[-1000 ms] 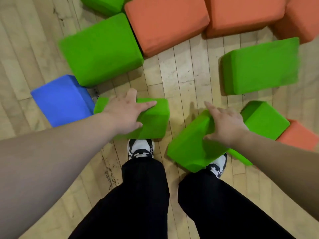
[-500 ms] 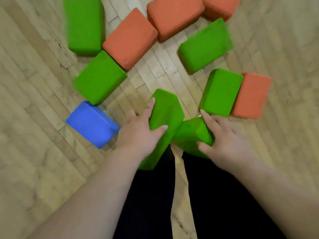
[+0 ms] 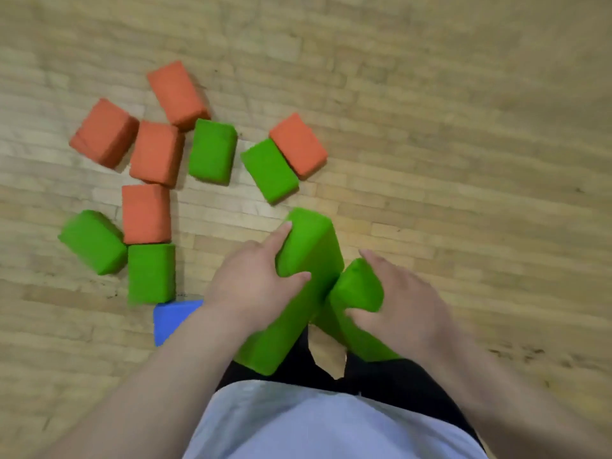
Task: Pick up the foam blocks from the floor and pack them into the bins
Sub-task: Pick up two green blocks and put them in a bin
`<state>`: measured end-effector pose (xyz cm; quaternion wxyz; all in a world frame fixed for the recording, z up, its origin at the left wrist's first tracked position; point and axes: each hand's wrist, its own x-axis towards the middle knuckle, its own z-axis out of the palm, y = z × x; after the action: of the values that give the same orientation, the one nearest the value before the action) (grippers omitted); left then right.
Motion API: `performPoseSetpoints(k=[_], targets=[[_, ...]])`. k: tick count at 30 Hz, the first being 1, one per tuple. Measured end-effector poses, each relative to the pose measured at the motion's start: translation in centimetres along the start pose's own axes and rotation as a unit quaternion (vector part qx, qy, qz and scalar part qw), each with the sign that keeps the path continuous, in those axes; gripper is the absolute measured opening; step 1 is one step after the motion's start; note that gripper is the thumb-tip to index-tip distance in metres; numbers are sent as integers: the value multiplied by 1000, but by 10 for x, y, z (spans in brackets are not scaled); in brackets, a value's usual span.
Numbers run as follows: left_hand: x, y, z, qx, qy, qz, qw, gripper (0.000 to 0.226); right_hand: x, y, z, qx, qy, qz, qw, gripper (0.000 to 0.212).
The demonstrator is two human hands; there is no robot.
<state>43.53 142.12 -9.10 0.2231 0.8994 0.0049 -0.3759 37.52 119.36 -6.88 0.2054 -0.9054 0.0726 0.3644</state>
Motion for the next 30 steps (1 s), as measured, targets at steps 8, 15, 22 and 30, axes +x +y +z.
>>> performPoseSetpoints(k=[8, 15, 22, 30], targets=[[-103, 273, 127, 227, 36, 271, 935, 92, -192, 238, -37, 134, 169, 126, 968, 93], [-204, 491, 239, 317, -20, 512, 798, 93, -382, 394, -36, 247, 340, 292, 859, 94], [-261, 610, 316, 371, -82, 637, 671, 92, -478, 455, -25, 329, 405, 408, 749, 101], [-257, 790, 330, 361, -59, 729, 579, 94, -496, 544, -110, 328, 512, 437, 663, 97]])
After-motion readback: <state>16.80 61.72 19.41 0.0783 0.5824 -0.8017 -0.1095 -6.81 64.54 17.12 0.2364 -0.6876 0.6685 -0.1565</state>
